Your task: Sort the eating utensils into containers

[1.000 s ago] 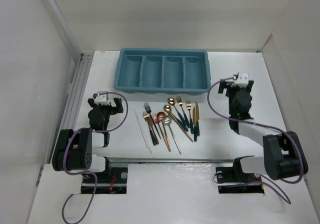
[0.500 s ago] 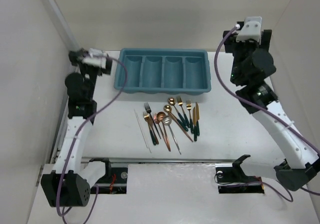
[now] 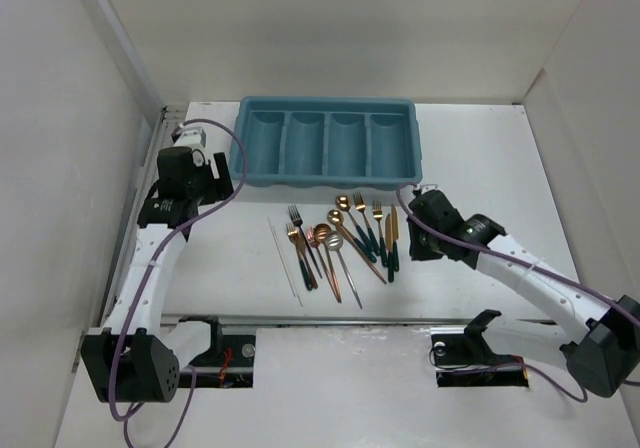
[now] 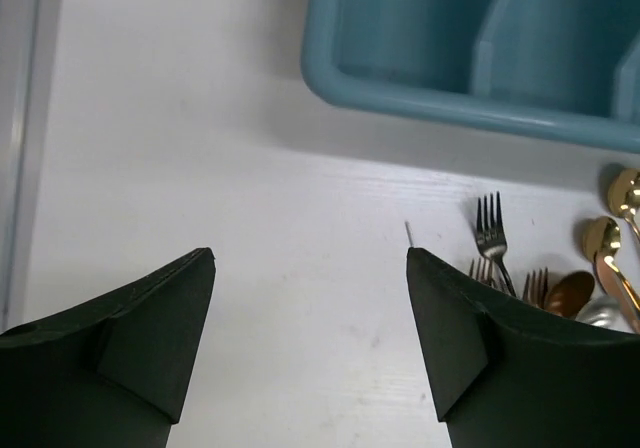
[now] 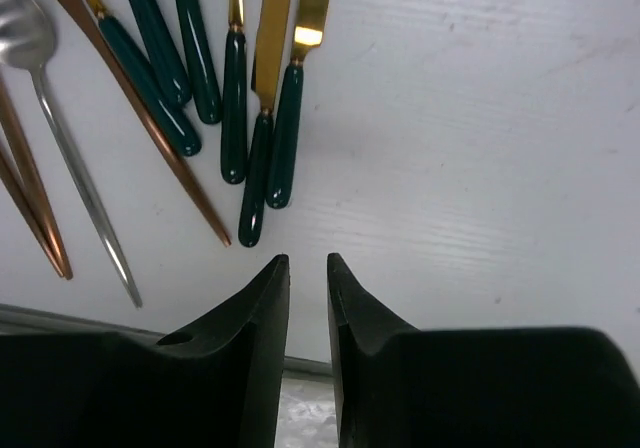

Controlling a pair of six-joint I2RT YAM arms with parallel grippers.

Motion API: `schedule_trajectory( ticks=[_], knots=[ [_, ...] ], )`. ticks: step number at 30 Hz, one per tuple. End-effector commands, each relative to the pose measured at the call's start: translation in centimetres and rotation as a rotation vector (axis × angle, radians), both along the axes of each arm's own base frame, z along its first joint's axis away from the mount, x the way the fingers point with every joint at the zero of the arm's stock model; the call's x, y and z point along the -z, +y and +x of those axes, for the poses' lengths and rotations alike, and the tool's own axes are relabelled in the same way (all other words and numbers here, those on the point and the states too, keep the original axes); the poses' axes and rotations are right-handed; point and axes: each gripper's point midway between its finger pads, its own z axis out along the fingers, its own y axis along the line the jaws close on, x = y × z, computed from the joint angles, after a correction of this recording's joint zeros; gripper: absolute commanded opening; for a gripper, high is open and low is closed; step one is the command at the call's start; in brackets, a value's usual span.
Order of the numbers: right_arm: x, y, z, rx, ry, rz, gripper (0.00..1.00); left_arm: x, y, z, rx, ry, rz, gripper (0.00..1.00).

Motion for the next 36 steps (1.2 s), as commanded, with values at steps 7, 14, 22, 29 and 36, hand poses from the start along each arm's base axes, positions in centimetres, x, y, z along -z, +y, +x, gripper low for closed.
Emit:
schedule_trajectory(
  ticks=[7,14,22,29,36],
  knots=[
    [1.4,4.5,1.0,-0.048,0.052,0.153,0.28,-1.1,-0.9,-0.9,-0.052,-0.037,-0.110,0.74],
    [4.4,4.4,2.2,-0.049,0.108,0.064,0.28,-0.5,-1.0,-1.8,-0.067,-0.037,-0.133,0.74],
    [5.7,3.3,4.1,-0.009,0.136,0.028,0.27,-0.6,-0.8,-2.1,-0.076,-0.047,-0.128,0.75],
    [7.2,4.6,4.4,-0.089,0.154,0.052,0.30,-0.8,-0.4,-2.2,-0.092,-0.058,-0.119,0.75],
    [9.1,3.1,4.0,-0.027,0.211,-0.014,0.31,-0.8,-0.4,-2.2,-0.092,-0.058,-0.119,0.77]
  ],
)
